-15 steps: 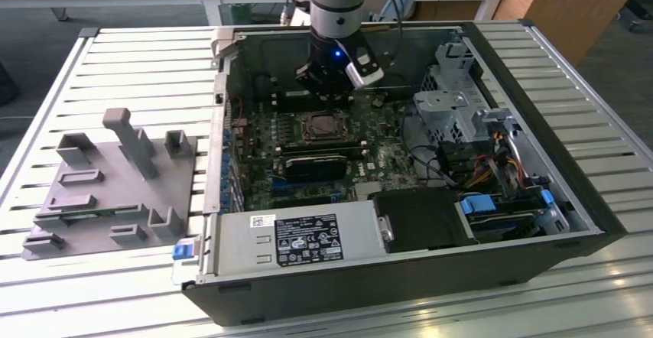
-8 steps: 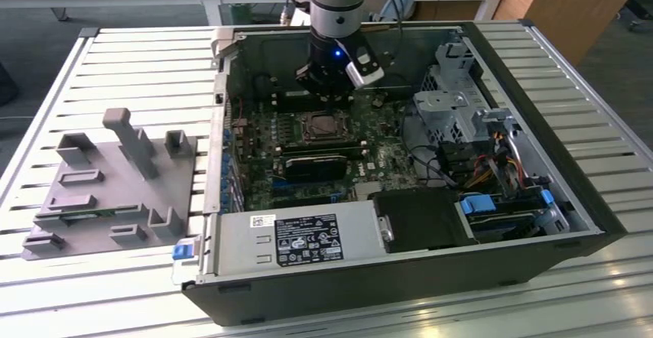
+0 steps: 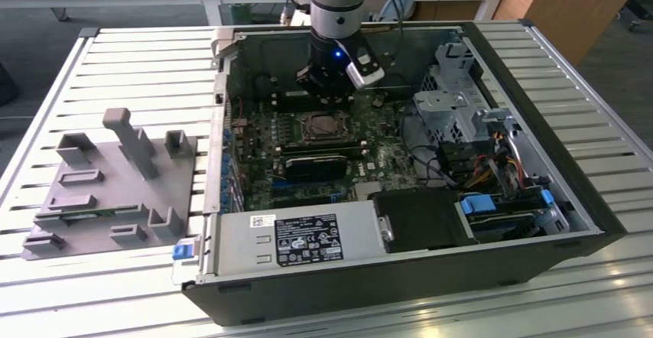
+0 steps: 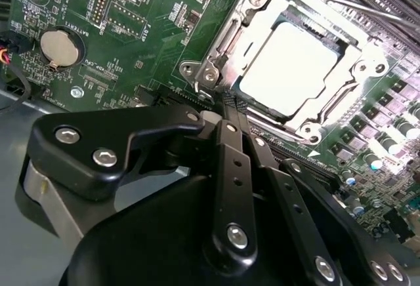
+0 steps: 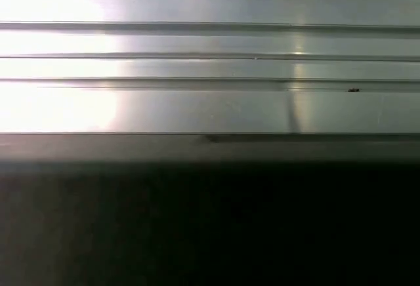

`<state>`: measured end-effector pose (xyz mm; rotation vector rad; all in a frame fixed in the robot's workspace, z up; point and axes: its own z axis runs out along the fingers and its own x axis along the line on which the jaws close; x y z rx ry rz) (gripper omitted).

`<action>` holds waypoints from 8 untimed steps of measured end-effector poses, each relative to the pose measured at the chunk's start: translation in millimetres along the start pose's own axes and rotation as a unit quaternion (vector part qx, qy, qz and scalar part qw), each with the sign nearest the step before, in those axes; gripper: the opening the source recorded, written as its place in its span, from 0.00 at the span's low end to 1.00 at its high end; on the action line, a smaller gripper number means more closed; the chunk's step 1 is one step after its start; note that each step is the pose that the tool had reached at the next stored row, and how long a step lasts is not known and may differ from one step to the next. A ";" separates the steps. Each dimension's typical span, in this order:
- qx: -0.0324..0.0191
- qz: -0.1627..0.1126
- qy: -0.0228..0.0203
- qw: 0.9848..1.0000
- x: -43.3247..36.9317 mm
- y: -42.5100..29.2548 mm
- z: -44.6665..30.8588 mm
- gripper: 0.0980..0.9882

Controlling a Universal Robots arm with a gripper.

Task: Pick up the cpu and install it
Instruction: 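Install the first cpu locking lever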

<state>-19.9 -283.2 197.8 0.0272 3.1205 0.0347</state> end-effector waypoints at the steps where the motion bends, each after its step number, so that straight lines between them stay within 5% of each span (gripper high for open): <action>1: 0.000 0.000 0.000 1.000 -0.3 0.5 0.5 0.01; 8: -0.008 0.000 0.000 1.000 -0.7 2.1 -3.4 0.01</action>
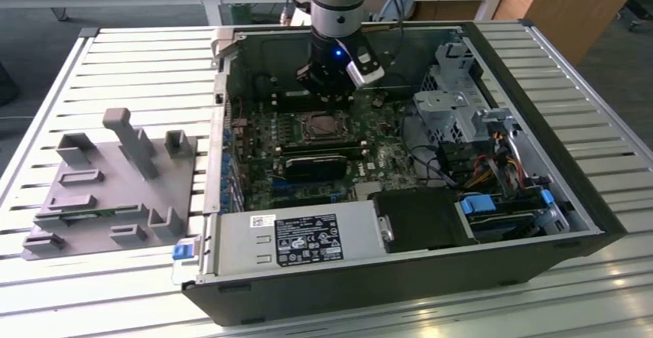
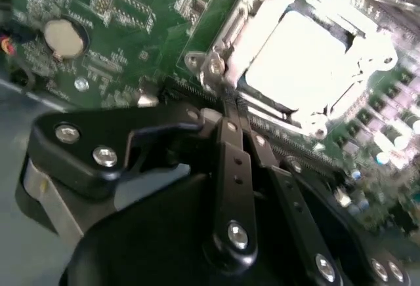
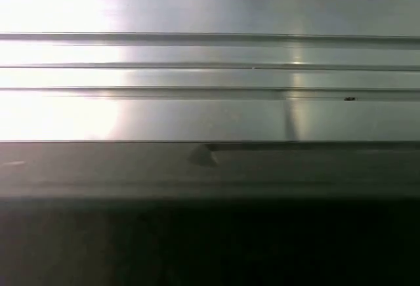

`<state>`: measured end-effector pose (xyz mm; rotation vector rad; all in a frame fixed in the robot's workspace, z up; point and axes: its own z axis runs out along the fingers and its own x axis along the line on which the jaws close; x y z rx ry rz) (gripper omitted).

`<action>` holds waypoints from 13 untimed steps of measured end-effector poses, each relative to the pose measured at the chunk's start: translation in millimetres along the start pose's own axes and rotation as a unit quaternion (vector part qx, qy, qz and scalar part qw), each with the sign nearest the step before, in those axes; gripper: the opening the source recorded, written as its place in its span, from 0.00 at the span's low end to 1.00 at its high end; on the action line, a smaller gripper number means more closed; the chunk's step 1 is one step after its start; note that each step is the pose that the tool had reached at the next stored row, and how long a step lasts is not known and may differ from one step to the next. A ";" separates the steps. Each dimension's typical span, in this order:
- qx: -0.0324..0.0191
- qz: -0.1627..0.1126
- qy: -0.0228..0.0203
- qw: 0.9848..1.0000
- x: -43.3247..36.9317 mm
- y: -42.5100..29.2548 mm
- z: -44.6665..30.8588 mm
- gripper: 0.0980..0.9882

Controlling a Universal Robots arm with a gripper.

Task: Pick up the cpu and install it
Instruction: 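Install the first cpu locking lever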

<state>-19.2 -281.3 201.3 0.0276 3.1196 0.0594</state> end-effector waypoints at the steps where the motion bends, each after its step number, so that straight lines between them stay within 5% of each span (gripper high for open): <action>1: 0.000 0.000 0.000 1.000 0.0 -0.1 -2.1 0.01; 13: 0.000 0.000 0.000 1.000 -0.2 -3.8 -6.1 0.01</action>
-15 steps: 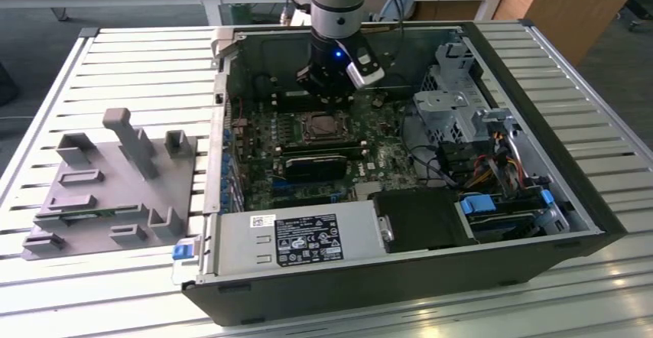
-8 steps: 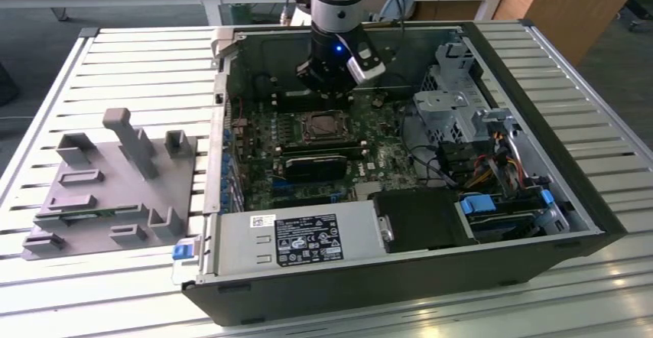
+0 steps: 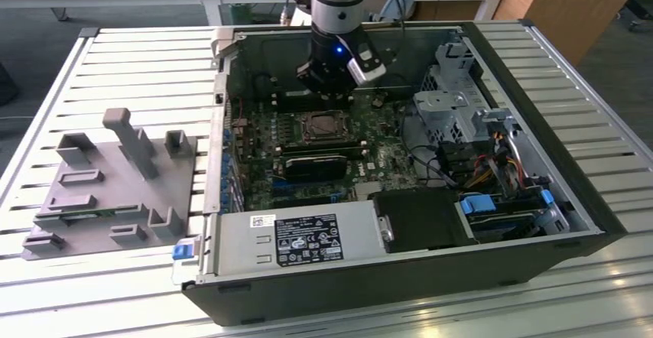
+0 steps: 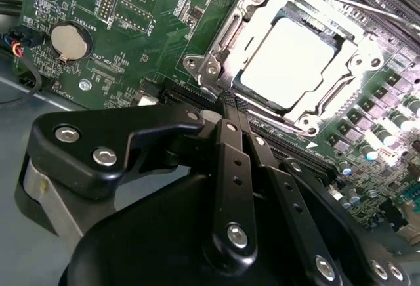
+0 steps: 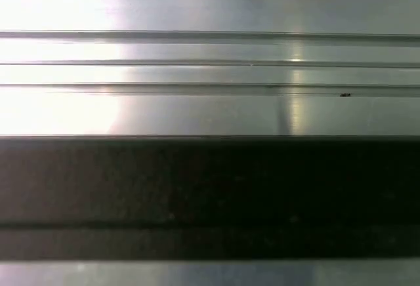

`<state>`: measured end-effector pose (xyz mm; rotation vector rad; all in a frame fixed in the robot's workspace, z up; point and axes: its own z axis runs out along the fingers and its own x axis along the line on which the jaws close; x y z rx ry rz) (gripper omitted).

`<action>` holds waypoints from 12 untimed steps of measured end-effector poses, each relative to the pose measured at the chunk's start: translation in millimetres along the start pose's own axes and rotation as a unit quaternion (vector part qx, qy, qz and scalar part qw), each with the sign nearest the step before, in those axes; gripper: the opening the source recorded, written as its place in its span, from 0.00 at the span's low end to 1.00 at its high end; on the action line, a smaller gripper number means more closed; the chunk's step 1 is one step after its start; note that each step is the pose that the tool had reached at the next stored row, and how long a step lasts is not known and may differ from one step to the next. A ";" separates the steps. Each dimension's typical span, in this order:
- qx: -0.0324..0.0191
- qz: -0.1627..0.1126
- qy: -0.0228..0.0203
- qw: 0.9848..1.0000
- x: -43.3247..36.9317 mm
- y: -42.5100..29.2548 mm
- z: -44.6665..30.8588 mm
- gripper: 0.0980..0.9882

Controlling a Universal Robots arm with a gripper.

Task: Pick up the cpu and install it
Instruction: 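Install the first cpu locking lever, then install the second cpu locking lever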

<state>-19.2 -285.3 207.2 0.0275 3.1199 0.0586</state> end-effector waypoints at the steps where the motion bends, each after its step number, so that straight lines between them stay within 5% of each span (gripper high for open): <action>1: 0.000 0.000 0.000 1.000 0.0 -0.4 0.0 0.01; 12: 0.000 0.000 0.000 1.000 -0.3 -5.4 0.2 0.01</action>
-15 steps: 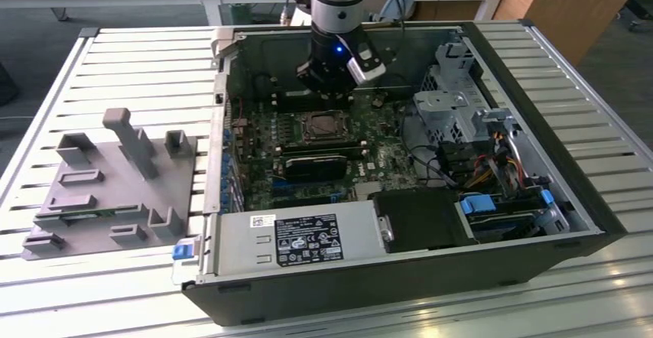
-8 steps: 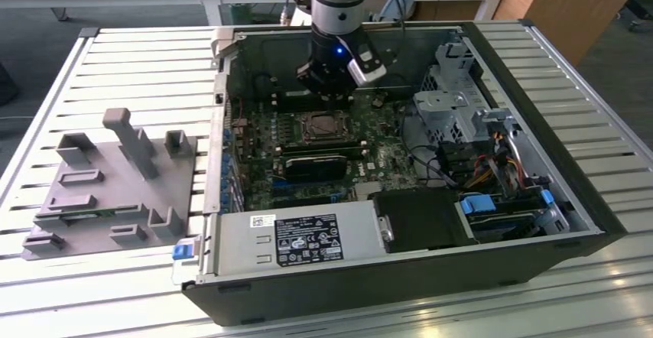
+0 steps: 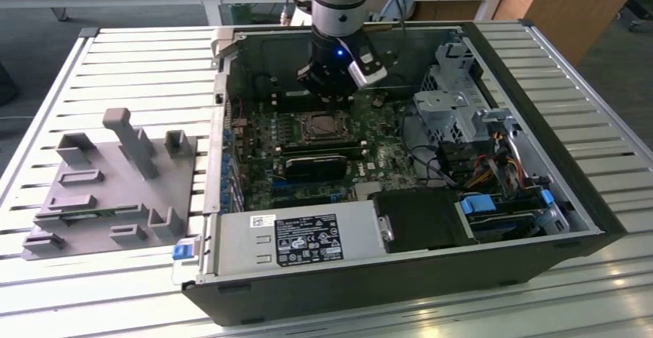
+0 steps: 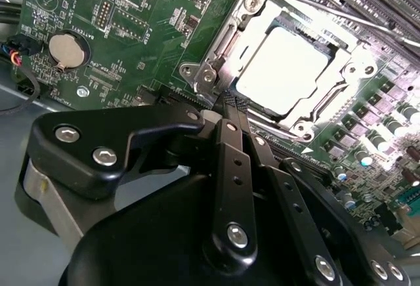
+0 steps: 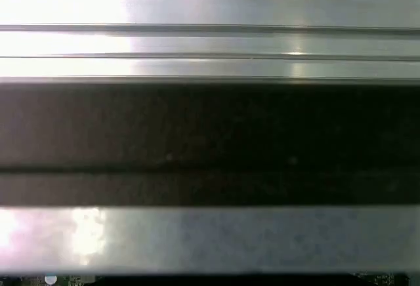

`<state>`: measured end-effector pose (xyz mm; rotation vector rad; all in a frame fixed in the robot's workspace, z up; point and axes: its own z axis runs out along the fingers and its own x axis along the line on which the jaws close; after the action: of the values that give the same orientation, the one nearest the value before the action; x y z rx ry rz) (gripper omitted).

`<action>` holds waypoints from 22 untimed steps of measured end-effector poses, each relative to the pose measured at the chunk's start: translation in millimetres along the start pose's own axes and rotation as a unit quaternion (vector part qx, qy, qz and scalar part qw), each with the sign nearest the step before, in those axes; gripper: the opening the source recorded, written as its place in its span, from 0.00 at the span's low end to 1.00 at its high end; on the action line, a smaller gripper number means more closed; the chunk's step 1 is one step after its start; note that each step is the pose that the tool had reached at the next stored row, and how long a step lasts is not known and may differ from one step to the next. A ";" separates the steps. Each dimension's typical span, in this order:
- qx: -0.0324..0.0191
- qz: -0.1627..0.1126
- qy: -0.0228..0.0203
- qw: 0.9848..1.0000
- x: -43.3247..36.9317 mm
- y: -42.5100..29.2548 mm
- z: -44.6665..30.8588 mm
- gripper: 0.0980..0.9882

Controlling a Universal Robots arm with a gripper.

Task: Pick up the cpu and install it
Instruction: 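Install the second cpu locking lever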

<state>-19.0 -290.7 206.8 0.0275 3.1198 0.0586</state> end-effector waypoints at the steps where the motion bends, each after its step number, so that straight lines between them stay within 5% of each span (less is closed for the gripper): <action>1: 0.000 0.000 0.000 1.000 0.0 -0.7 0.0 0.01; 13: 0.000 0.000 0.000 1.000 -0.5 -9.8 -1.8 0.01; 18: 0.000 0.000 0.000 1.000 -0.8 -9.3 -16.7 0.01; 19: 0.000 0.000 0.000 1.000 -1.0 -9.0 -26.5 0.01; 22: 0.000 0.000 0.000 1.000 -1.3 -8.6 -37.9 0.01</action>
<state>-18.7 -300.7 244.4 0.0275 3.1207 0.0590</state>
